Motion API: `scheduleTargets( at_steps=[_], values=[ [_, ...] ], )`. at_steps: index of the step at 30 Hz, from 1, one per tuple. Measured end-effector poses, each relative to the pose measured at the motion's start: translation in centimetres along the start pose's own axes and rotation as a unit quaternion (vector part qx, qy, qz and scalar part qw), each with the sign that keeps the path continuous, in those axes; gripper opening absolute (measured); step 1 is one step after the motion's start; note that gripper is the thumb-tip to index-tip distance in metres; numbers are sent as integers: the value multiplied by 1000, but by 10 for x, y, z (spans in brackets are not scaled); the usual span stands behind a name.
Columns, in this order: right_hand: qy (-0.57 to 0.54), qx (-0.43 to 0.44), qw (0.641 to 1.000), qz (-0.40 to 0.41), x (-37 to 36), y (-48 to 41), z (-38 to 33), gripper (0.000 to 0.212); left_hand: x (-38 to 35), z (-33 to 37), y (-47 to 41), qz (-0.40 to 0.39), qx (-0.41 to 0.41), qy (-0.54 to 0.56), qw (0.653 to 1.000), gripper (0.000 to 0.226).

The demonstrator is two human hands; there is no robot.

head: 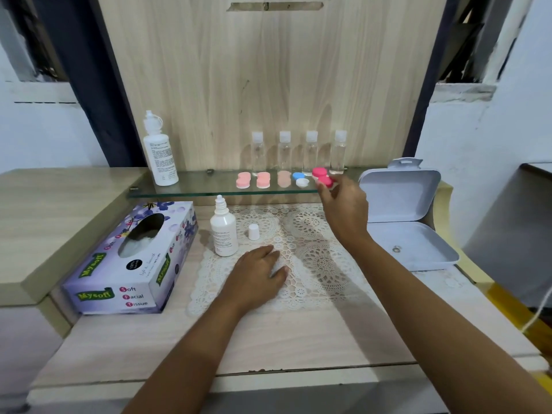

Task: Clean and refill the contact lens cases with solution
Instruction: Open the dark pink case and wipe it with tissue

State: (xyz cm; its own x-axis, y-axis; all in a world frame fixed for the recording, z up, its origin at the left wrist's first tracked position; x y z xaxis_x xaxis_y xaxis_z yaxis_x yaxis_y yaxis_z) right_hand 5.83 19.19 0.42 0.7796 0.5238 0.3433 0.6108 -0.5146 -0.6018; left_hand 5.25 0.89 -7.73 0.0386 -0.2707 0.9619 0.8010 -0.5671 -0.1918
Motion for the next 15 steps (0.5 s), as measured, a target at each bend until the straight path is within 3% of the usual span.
scheduleTargets(
  at_steps=[5, 8, 15],
  values=[
    [-89, 36, 987, -130, 8, 40, 7, 28, 2, -2, -1, 6, 15, 56, 998, 48],
    [-84, 29, 975, -204, 12, 63, 13, 29, 5, -2, 0, 21, 36, 98, 994, 47],
    [-75, 8, 961, -268, 8, 88, 24, 27, 6, -3, 2, 29, 31, 151, 988, 55]
  ],
)
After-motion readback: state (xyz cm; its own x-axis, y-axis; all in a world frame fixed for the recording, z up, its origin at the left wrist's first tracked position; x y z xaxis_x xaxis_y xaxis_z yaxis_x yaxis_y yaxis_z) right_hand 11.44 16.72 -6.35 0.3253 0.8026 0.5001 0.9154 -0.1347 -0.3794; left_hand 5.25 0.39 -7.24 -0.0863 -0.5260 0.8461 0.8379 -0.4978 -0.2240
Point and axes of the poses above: each hand's wrist, its own y-axis away from the middle knuckle, its own x-axis out of the back of the hand, z = x × y, the point moved 2 cm from there along -y, towards the middle knuckle, and after that the axes turned 13 degrees about -y, right-handed, at the moved point
